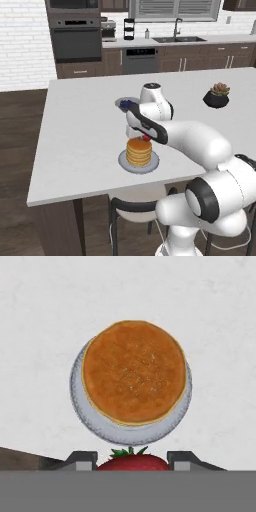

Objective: Take the strawberry from the fridge and place it on top of the pancake, located on the dining counter.

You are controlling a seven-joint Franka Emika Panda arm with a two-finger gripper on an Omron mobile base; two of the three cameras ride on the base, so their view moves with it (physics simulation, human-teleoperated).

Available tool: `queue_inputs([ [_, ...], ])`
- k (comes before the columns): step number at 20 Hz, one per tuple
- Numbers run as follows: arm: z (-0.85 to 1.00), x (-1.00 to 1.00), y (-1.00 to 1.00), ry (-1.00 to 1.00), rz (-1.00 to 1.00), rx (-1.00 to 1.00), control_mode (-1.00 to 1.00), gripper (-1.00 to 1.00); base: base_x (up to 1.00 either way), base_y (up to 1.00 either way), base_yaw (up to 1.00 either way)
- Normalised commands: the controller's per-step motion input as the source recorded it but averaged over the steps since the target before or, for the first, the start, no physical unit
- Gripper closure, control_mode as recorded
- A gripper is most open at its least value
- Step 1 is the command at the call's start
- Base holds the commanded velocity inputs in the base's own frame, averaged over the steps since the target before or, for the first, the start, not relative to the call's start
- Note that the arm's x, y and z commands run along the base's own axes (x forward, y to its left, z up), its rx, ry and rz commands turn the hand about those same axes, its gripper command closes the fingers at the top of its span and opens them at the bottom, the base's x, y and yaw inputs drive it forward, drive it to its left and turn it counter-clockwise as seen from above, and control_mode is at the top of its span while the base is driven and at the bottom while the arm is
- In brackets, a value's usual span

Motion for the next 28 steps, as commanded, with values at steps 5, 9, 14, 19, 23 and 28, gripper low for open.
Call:
queue_inputs([
  [5,-0.19,0.44,0.00,0.00,0.00,0.00,-1.00,1.00,0.00,0.00,0.00],
  [9,-0.25,0.41,0.04,0.00,0.00,0.00,-1.00,1.00,0.00,0.00,0.00],
  [14,-0.26,0.24,0.09,0.00,0.00,-0.01,-1.00,1.00,0.00,0.00,0.00],
  [19,-0.23,0.15,0.07,0.01,0.00,0.00,-1.00,1.00,0.00,0.00,0.00],
  [23,-0.27,0.00,0.02,0.00,0.00,-0.01,-1.00,1.00,0.00,0.00,0.00],
  [28,-0.28,0.00,0.05,0.00,0.00,-0.01,-1.00,-1.00,0.00,0.00,0.00],
])
